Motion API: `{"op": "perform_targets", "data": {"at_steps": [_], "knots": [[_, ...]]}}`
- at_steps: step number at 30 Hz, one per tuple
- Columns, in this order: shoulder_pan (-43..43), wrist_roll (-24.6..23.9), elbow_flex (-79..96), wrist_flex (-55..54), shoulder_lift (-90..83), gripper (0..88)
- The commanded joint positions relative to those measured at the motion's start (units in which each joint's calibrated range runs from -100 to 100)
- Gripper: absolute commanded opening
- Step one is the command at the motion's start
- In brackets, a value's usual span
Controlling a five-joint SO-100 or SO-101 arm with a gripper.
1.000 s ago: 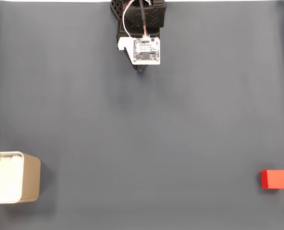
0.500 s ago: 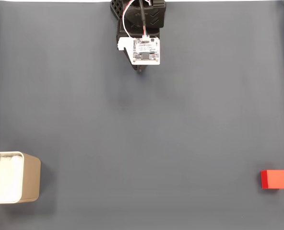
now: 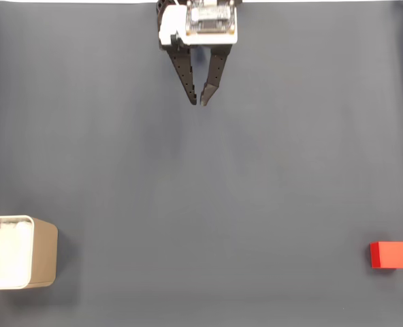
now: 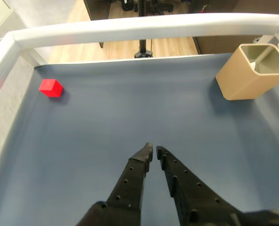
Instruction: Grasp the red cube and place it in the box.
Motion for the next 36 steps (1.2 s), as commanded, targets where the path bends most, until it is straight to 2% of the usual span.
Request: {"op": "perform_targets", "data": {"at_steps": [1, 8, 19, 36], "knots": [[-0.22, -0.29, -9.94, 1.53, 5.65, 0.0], [-0.15, 0.88, -19.89, 3.75, 14.75, 0.0], [-1.07, 2.49, -24.45, 3.34, 21.6, 0.0], [-8.39, 3.61, -29.56, -0.84, 29.57, 0.0]]}}
